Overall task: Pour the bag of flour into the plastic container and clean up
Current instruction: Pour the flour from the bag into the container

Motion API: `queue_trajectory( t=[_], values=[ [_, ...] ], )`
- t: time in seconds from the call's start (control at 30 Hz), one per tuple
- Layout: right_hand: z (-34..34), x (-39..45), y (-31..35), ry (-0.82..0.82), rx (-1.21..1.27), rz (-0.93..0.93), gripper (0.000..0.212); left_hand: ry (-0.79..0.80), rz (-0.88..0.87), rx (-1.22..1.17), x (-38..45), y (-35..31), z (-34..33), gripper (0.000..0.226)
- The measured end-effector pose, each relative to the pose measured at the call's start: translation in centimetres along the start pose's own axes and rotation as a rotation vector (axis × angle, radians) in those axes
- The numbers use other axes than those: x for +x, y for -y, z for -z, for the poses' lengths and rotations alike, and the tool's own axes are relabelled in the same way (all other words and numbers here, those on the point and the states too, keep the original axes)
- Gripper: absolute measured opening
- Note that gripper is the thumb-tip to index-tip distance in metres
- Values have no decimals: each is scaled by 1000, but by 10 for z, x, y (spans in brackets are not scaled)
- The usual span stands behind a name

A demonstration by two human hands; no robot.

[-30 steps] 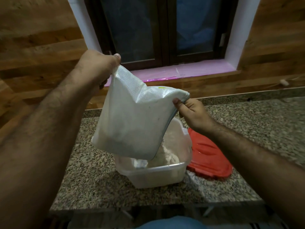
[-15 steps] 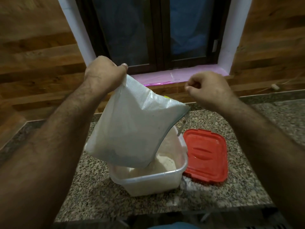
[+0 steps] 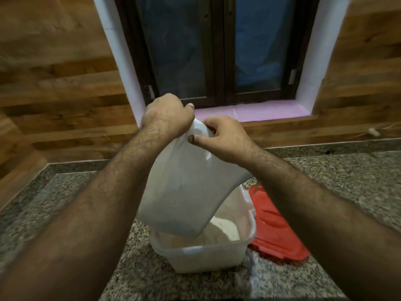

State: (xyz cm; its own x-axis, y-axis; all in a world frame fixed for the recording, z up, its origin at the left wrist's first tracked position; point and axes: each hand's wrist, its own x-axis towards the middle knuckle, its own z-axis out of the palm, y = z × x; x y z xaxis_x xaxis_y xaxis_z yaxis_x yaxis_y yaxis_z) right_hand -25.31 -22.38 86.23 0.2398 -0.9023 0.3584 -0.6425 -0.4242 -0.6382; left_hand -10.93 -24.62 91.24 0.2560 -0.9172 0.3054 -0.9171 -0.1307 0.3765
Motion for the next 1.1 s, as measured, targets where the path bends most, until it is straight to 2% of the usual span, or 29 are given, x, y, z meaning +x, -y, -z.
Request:
queue_trajectory(
  t=[0.1,0.23,0.37,0.5,0.6,0.77,0.87,0.9,1.0,1.1],
  values=[
    [-6,6,-4,-45,75,-5,22,20,-16,-36,0,7,3,49],
    [-11,9,-15,-60,166,-35,23,-9,-97,-199,-11,27,12,69],
    [-14,8,-30,-70,265,-73,18,-57,-72,-361,-27,92,4,61],
    [-18,7,-39,-66,315,-76,20,88,-26,-393,-47,155,-30,45],
    [-22,8,-45,-85,353,-83,19,174,-33,-256,-64,193,-56,59],
    [-26,8,-50,-100,393,-102,20,132,125,-190,-79,239,-82,77],
    [-27,7,-51,-97,441,-144,16,147,267,-283,-80,251,-91,87],
    [-27,6,-51,-94,453,-155,16,169,302,-379,-81,251,-93,85],
    [-29,4,-51,-86,468,-193,16,205,422,-680,-88,244,-96,61],
    [-28,2,-52,-88,527,-228,16,94,496,-860,-92,242,-104,44]
  ],
)
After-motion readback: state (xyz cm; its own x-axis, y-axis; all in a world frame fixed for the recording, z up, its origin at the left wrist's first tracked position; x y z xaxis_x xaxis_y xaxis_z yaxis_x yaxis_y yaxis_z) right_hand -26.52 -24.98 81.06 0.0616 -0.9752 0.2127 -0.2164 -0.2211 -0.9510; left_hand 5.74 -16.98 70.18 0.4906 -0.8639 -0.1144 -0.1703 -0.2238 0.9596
